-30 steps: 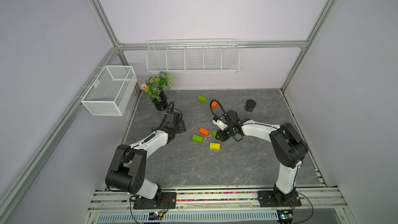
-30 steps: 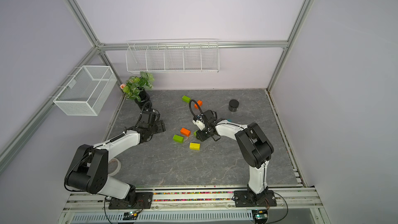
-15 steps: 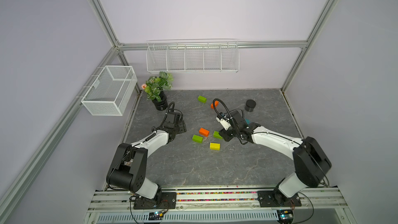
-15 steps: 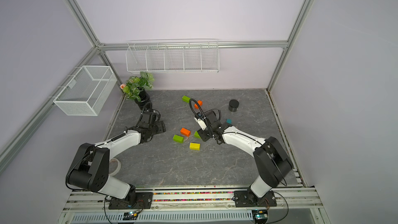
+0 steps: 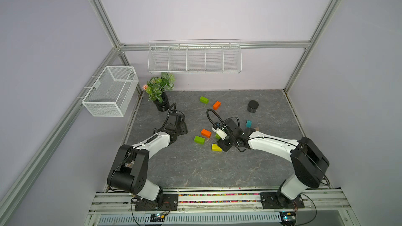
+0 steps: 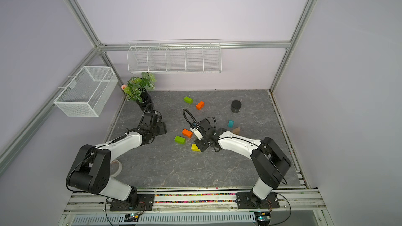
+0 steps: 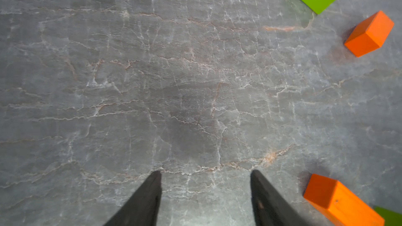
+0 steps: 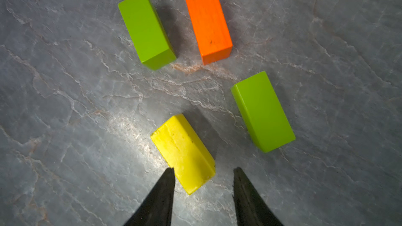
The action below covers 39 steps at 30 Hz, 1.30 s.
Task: Assemble a piece of candy with building blocks
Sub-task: Move the building block to the center of the board.
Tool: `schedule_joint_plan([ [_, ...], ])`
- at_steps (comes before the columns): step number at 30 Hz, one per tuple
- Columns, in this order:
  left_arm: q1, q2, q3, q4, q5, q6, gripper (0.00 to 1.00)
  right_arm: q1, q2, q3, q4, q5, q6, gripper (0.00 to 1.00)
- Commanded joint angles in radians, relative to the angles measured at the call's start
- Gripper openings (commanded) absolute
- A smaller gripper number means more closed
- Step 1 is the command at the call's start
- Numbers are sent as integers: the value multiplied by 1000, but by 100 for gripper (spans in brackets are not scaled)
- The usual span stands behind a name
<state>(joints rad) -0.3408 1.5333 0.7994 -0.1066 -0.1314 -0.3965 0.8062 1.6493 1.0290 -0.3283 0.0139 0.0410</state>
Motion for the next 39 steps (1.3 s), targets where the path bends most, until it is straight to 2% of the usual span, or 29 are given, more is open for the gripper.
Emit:
schedule_joint_plan([
  [1, -3, 25, 8, 8, 11, -21, 64, 18, -12, 5, -7, -29, 16, 48],
  [17, -4, 34, 5, 9, 3, -21, 65, 53, 169, 140, -87, 55, -87, 50],
  [26, -4, 38, 10, 2, 4, -21, 66, 55, 211, 132, -93, 47, -83, 44],
  [39, -4, 43, 14, 0, 4, -19, 66, 40, 239, 135, -90, 126, -125, 36],
])
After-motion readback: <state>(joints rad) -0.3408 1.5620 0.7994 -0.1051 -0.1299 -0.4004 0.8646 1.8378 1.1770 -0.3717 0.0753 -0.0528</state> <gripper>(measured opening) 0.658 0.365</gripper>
